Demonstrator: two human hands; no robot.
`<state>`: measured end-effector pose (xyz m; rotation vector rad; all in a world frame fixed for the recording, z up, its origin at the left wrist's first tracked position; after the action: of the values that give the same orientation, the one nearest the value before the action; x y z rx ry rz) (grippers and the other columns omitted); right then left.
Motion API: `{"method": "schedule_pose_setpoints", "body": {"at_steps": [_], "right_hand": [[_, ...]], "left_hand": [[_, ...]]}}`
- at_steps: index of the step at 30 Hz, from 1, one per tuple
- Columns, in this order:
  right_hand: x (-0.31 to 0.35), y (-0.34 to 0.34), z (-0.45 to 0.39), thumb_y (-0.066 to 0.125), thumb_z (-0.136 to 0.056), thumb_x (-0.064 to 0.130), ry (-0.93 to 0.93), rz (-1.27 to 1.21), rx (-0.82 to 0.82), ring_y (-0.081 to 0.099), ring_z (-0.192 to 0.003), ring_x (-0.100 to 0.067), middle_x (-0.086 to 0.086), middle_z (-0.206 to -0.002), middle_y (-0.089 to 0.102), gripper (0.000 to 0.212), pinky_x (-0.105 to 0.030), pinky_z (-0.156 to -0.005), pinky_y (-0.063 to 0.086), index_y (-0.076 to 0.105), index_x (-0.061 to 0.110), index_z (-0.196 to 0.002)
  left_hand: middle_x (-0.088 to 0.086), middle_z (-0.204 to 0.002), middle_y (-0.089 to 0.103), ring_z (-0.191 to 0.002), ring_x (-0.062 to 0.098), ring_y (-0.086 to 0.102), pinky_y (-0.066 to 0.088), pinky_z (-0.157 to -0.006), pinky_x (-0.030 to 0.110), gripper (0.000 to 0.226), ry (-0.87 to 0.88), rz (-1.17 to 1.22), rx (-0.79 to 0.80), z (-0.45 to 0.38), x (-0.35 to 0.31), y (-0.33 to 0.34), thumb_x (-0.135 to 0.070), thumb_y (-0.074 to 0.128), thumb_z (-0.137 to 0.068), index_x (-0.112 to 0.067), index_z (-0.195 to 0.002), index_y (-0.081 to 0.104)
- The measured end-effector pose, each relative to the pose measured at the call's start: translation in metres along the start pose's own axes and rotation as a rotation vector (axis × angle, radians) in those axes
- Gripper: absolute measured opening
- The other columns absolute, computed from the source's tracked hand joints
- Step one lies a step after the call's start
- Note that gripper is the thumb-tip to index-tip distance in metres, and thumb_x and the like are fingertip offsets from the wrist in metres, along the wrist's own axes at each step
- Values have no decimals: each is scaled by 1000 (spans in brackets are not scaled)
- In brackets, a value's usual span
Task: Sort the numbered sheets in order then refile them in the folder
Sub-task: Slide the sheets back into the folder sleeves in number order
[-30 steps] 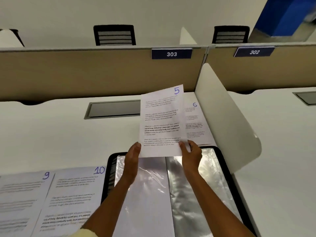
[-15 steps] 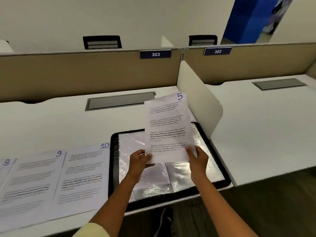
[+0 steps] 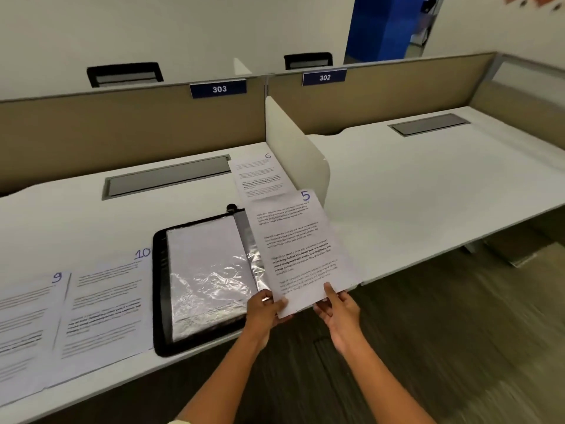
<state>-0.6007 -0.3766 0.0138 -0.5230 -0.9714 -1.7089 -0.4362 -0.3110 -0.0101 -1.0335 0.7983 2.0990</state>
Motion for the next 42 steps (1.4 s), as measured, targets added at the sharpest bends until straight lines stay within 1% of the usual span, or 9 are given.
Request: {"method": "schedule_pose_setpoints", "body": {"at_steps": [8, 12, 15, 20, 23, 29, 37, 40, 42], "right_hand": [[23, -75, 0, 69, -91, 8, -37, 68, 21, 68, -103, -24, -9, -112, 70, 32, -41, -79, 59, 60, 16, -120], [32, -111, -1, 67, -91, 7, -66, 158, 9, 68, -102, -21, -7, -110, 70, 31, -45, -88, 59, 60, 16, -120], [35, -134, 1, 67, -92, 6, -80, 194, -6, 67, -101, -18, -6, -111, 69, 35, -42, -88, 58, 59, 13, -125], [26, -163, 7, 66, -93, 6, -43, 227, -27, 64, -106, -16, -6, -117, 68, 40, -43, -101, 50, 57, 10, -132], [20, -175, 15, 66, -93, 6, -33, 245, -38, 64, -108, -19, -7, -117, 68, 40, -44, -102, 49, 56, 10, -132], [3, -191, 32, 67, -91, 7, -45, 248, -101, 65, -104, -19, -7, -113, 69, 38, -41, -92, 53, 57, 10, -128], [-27, -198, 53, 70, -88, 3, -29, 191, -221, 66, -104, -25, -11, -114, 69, 39, -48, -94, 53, 58, 9, -125], [-37, -197, 61, 70, -87, 1, -21, 164, -270, 65, -105, -27, -11, -114, 69, 39, -51, -95, 52, 59, 9, -123], [-40, -196, 68, 70, -87, 0, -28, 145, -296, 65, -103, -26, -11, -113, 69, 38, -45, -86, 54, 59, 9, -121]], "left_hand": [[15, -112, 68, -101, 27, 68, 60, -76, 44, 35, -34, -75, 50, 36, 42, 67, 2, 73, -82, 3, -113, 58], [11, -111, 69, -100, 25, 69, 60, -78, 43, 39, -54, -103, 68, 55, 62, 95, 2, 72, -83, -9, -117, 58], [11, -110, 68, -96, 24, 70, 61, -76, 43, 43, -42, -227, 92, 62, 75, 102, -7, 72, -86, -15, -123, 50], [5, -103, 62, -88, 24, 66, 58, -65, 31, 39, 74, -492, -178, 50, 62, 79, -24, 61, -95, -24, -130, 43], [2, -96, 61, -92, 21, 62, 51, -74, 29, 30, 195, -687, -263, 32, 37, 62, -16, 65, -92, -15, -120, 54], [8, -95, 65, -89, 22, 62, 43, -74, 27, 13, 369, -1013, -281, -7, -2, 36, -8, 73, -81, -11, -91, 65], [2, -93, 52, -88, 19, 51, 37, -71, 30, 25, 419, -1268, -118, -42, -2, 37, -26, 80, -77, -15, -92, 63], [2, -91, 55, -89, 20, 53, 42, -71, 33, 17, 457, -1277, -110, -49, -4, 37, -25, 77, -78, -14, -87, 67], [4, -92, 59, -89, 21, 56, 45, -74, 34, 8, 471, -1259, -105, -51, -7, 36, -19, 70, -83, -12, -86, 72]]}}
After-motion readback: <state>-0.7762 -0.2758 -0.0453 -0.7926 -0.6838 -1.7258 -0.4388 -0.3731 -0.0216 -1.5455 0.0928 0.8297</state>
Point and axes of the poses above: each hand's wrist, its own z-axis away from the middle knuckle, its own y-axis out of the palm, x = y × z, the point moved 3 cm from there along -z, towards the middle knuckle
